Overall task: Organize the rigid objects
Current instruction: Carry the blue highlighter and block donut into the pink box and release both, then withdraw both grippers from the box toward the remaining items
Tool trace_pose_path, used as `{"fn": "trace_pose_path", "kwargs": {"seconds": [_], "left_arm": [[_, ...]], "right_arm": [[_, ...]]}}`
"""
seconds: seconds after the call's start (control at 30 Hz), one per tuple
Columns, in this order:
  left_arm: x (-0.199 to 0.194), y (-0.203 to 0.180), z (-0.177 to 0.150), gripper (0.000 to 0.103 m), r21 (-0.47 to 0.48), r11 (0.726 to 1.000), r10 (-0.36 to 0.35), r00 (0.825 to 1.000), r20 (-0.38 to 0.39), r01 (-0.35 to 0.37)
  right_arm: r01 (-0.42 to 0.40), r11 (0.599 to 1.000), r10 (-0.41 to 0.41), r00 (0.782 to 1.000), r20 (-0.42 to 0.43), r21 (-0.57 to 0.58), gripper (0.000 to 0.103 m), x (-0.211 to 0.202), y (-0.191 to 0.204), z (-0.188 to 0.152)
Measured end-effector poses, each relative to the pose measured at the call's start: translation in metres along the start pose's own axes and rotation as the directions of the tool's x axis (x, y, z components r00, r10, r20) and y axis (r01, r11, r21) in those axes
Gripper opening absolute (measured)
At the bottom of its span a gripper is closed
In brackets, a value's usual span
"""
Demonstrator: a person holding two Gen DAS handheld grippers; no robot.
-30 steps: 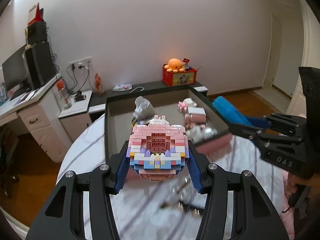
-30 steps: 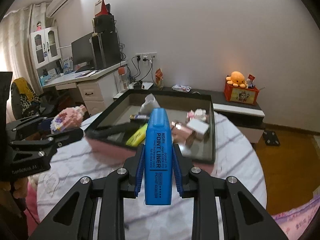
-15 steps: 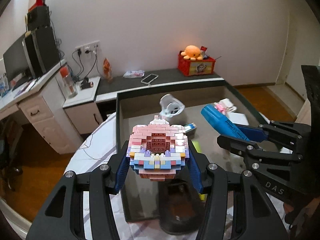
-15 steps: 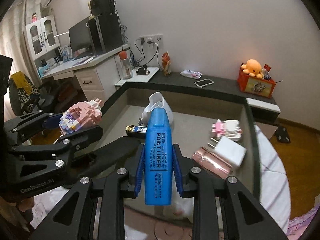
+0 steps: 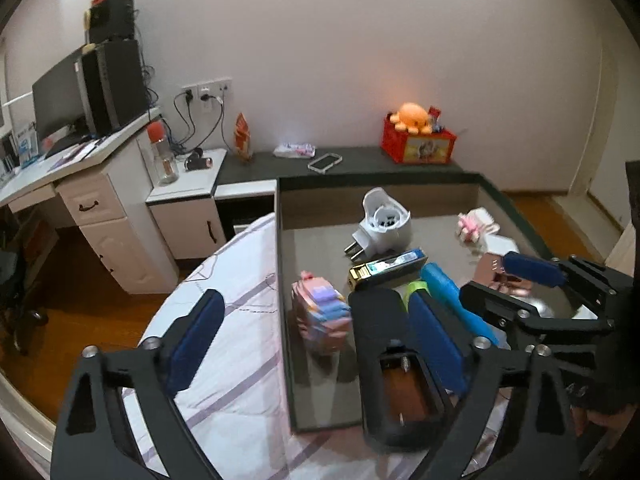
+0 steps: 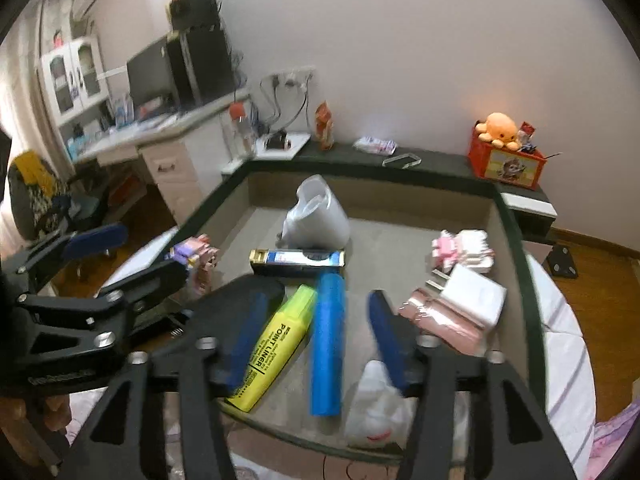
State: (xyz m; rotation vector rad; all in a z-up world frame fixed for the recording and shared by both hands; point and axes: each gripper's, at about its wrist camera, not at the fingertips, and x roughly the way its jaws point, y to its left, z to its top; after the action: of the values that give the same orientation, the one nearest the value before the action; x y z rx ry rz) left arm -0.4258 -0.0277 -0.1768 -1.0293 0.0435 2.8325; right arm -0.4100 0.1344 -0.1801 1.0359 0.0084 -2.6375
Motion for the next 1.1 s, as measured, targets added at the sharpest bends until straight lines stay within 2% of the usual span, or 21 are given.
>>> {"fn": "trace_pose_path", "kwargs": {"seconds": [0.07,0.13,0.3,0.4,0.6,0.7,0.87,1.1], "left_arm": [[-0.014,0.002,-0.002,0.097,-0.012,1.000,0.011,1.000,0.016,-0.011],[-0.029,0.003,-0.006,0.103,-0.008,1.000,0.016,0.999,0.037,-0.016],[-0.071,-0.002,-0.021,0.103,0.068,0.997,0.024,0.995,0.095,-0.031],[-0.091,-0.004,-0.029,0.103,0.082,0.993,0.070,0.990,0.120,-0.080],[-0.130,-0.004,-0.048,0.103,0.072,0.991,0.098,0.983,0.152,-0.110],[-0.149,-0.006,-0.058,0.103,0.075,0.992,0.085,0.981,0.173,-0.099],[-0.178,-0.013,-0.078,0.103,0.080,0.994,0.061,0.976,0.211,-0.080],[-0.195,-0.018,-0.104,0.103,0.109,0.993,0.020,0.982,0.190,-0.042]], "right_arm": [[0.000,1.000,0.000,1.000,0.021,0.000,0.078,-0.011,0.000,0.000],[0.003,1.000,-0.003,0.999,0.038,-0.004,0.078,-0.022,0.003,-0.001],[-0.011,1.000,0.013,0.996,0.083,-0.024,0.078,-0.054,0.014,-0.007],[-0.020,0.999,0.024,0.995,0.102,-0.042,0.078,-0.071,0.022,-0.013],[0.006,0.998,0.003,0.988,0.156,-0.063,0.078,-0.111,0.039,-0.032],[0.027,0.998,-0.014,0.979,0.202,-0.062,0.079,-0.134,0.045,-0.045],[0.053,0.996,-0.036,0.973,0.228,-0.069,0.079,-0.160,0.056,-0.066],[0.054,0.997,-0.041,0.982,0.182,-0.062,0.079,-0.168,0.058,-0.091]]}}
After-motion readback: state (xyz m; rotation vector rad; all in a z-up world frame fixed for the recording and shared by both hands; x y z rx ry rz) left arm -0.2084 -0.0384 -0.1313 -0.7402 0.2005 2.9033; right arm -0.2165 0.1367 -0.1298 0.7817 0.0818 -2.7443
